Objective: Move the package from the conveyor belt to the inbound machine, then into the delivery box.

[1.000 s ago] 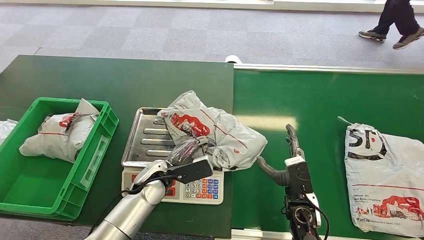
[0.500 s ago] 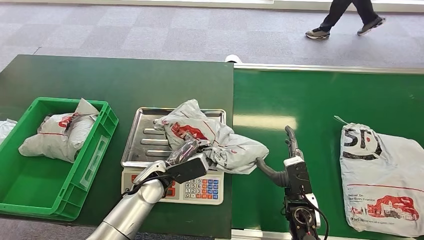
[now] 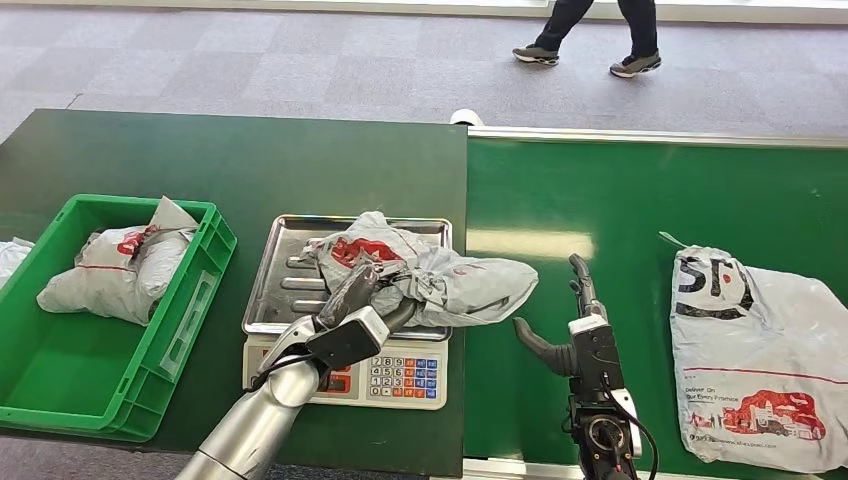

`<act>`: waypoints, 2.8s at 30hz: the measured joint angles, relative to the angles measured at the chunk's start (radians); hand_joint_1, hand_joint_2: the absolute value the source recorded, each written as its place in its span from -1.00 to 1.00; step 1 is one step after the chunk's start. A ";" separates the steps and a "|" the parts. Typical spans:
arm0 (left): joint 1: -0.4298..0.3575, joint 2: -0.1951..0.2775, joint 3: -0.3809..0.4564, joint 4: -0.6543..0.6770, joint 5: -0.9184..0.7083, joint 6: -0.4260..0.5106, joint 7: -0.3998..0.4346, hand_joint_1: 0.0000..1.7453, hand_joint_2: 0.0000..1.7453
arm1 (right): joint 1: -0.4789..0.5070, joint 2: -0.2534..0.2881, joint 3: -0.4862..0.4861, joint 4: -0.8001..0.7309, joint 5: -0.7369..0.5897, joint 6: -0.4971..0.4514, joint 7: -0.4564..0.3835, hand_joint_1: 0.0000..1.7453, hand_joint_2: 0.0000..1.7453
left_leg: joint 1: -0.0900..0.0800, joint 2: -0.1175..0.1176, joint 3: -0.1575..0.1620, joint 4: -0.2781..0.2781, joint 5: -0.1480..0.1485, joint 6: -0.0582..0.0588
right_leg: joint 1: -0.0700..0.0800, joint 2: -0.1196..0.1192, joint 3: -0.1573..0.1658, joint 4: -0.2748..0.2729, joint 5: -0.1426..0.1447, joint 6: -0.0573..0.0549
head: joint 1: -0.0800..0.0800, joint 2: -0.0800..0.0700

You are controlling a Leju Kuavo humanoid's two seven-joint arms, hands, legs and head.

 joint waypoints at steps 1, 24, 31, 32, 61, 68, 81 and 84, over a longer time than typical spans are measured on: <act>0.001 0.000 0.001 -0.004 0.000 0.000 0.000 1.00 1.00 | 0.000 0.000 0.000 0.000 0.000 0.000 0.000 -1.00 1.00 | 0.000 0.000 0.000 0.000 0.000 0.000 | 0.000 0.000 0.000 0.000 0.000 0.000 | 0.000 0.000; 0.088 0.046 0.098 -0.281 0.128 0.591 -0.159 1.00 1.00 | -0.007 -0.002 -0.007 0.020 -0.028 -0.013 -0.021 -1.00 1.00 | 0.000 0.001 -0.001 0.000 0.000 0.000 | 0.000 0.000 -0.001 0.000 0.000 0.000 | 0.000 0.000; 0.172 0.058 0.286 -0.485 0.062 0.628 -0.159 1.00 1.00 | 0.004 -0.010 -0.012 0.021 -0.042 -0.023 -0.024 -1.00 1.00 | 0.000 0.002 -0.003 0.000 0.000 0.000 | 0.000 0.000 -0.003 0.000 0.000 0.000 | 0.000 0.000; 0.179 0.053 0.315 -0.517 0.030 0.628 -0.159 1.00 1.00 | 0.005 -0.011 -0.012 0.021 -0.044 -0.026 -0.024 -1.00 1.00 | 0.000 0.002 -0.003 0.000 0.000 0.000 | 0.000 0.000 -0.003 0.000 0.000 0.000 | 0.000 0.000; 0.136 -0.017 0.841 -0.147 -0.286 0.627 0.100 -0.91 1.00 | 0.064 -0.015 -0.040 -0.037 -0.026 -0.037 0.010 -1.00 1.00 | 0.000 0.002 -0.002 0.000 0.000 0.000 | 0.000 0.000 -0.003 0.000 0.000 0.000 | 0.000 0.000; 0.131 0.019 0.809 -0.076 -0.287 0.628 0.185 -0.92 1.00 | 0.064 -0.015 -0.044 -0.039 -0.021 -0.033 0.015 -1.00 1.00 | 0.000 0.002 -0.002 0.000 0.000 0.000 | 0.000 -0.001 -0.003 0.000 0.000 0.000 | 0.000 0.000; 0.121 0.022 0.827 -0.052 -0.246 0.629 0.061 -1.00 1.00 | 0.065 -0.015 -0.049 -0.040 -0.018 -0.028 0.016 -1.00 1.00 | 0.000 0.002 -0.002 0.000 0.000 0.000 | 0.000 -0.001 -0.002 0.000 0.000 -0.001 | 0.000 0.000; 0.128 -0.007 0.861 -0.113 -0.148 0.629 -0.100 -1.00 1.00 | 0.065 -0.015 -0.049 -0.040 -0.019 -0.024 0.015 -1.00 1.00 | 0.000 0.002 -0.002 0.000 0.000 0.000 | 0.000 0.000 -0.003 0.000 0.000 0.000 | 0.000 0.000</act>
